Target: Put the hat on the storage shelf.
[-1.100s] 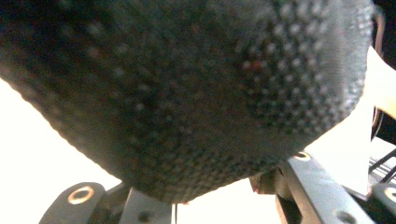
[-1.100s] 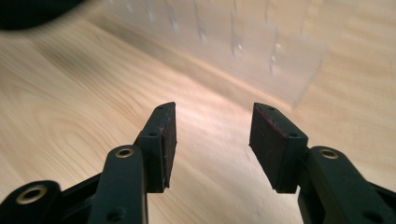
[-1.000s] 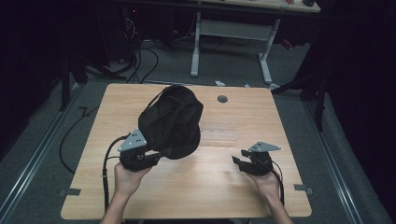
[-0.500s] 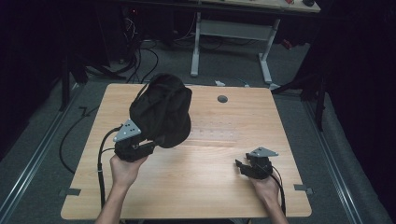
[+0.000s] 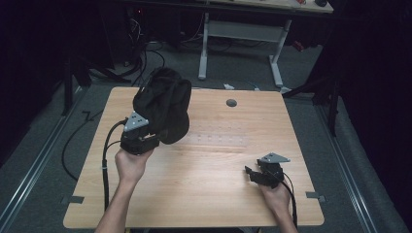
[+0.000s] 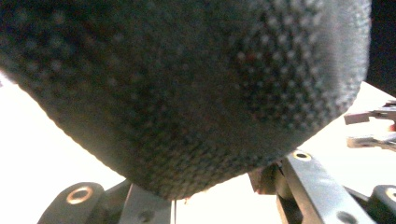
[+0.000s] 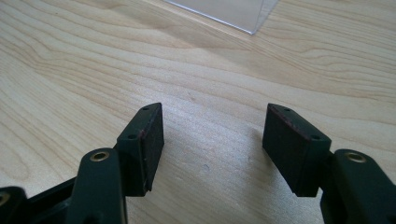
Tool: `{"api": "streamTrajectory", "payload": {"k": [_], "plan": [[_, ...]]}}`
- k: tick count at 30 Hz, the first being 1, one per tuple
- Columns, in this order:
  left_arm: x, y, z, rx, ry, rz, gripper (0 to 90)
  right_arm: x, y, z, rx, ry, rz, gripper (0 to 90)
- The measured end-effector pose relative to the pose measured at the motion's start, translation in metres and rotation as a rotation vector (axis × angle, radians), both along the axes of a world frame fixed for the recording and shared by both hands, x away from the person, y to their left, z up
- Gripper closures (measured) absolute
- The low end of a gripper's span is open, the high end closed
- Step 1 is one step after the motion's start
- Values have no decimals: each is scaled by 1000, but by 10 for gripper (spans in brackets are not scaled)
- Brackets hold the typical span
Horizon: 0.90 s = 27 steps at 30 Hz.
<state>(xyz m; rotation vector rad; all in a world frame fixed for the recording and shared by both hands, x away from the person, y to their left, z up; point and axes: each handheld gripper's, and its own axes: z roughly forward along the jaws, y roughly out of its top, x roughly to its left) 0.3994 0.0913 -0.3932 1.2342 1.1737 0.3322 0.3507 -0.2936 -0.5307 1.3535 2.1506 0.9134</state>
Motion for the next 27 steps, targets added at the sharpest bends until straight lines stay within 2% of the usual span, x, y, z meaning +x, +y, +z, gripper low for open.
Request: {"api": "streamTrajectory", "payload": {"k": [11,21,23,27], "plan": [[14,-7,2,58,21,68,677,0,0,0,0,0,2,377],[23,-14,-2,93,37,98,677,0,0,0,0,0,1,376],[24,-15,-3,112,41,109,677,0,0,0,-1,-1,2,376],[26,-17,-4,118,44,120,677,0,0,0,-1,-1,2,376]]}}
